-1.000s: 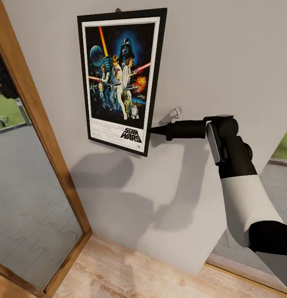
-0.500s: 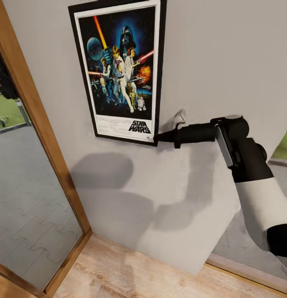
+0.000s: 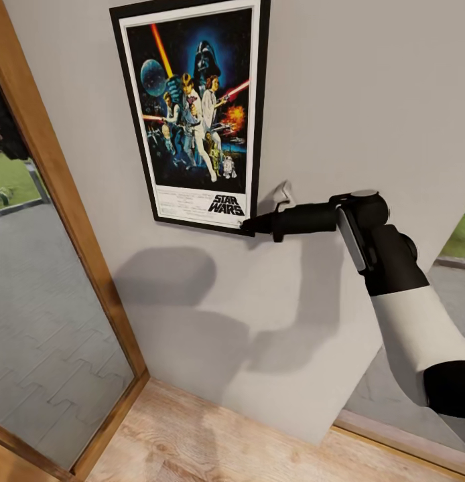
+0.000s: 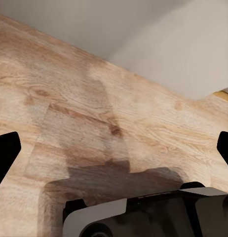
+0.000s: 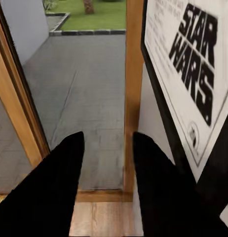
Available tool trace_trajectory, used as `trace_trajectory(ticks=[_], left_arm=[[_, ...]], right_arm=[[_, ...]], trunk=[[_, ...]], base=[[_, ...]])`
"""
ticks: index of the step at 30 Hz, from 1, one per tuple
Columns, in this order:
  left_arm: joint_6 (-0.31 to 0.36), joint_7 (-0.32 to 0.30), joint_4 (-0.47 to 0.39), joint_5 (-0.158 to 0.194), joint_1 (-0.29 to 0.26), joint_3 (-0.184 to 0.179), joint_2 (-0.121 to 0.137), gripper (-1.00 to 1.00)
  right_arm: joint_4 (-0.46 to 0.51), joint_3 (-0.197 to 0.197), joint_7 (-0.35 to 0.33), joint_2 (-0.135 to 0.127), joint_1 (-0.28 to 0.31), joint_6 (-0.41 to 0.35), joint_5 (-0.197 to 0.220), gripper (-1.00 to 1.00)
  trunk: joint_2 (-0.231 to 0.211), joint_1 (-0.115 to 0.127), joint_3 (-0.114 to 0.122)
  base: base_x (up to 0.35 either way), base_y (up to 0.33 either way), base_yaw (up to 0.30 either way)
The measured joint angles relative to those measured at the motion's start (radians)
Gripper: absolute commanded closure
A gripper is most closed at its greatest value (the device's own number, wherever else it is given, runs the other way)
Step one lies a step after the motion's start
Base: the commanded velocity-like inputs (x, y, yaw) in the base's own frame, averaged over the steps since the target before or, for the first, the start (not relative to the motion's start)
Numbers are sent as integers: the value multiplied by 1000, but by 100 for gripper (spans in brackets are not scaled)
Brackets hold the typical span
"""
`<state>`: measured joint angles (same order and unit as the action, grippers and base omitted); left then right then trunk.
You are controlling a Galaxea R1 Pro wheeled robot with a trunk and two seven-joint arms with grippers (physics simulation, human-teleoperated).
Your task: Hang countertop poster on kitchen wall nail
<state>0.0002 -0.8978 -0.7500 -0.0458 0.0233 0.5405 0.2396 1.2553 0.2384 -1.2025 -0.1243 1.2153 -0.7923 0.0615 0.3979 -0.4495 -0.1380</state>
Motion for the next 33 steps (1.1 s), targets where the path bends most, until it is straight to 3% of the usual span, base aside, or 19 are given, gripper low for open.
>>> trace_trajectory(ticks=[4,8,9,10,33], left_arm=[[-13,0,-22,0,0,-1,-1,-100],[-17,0,-29,0,0,-1,-1,-100],[-18,0,-30,0,0,-1,-1,-100],[-19,0,-30,0,0,-1,-1,-100],[-21,-1,-34,0,0,-1,-1,-100]], right_arm=[[-23,-22,23,22,-4,-22,-17,-100],[-23,-45,39,45,-5,-46,3,-100],[-21,-216,38,130,-6,-91,13,-100],[-21,-233,38,134,-6,-97,19,-100],[-21,-238,40,135,-6,-89,17,-100]], trunk=[[0,0,0],[0,0,0],[0,0,0],[0,0,0],[0,0,0]], base=[[0,0,0],[0,0,0],[0,0,0],[0,0,0],[-29,-28,0]])
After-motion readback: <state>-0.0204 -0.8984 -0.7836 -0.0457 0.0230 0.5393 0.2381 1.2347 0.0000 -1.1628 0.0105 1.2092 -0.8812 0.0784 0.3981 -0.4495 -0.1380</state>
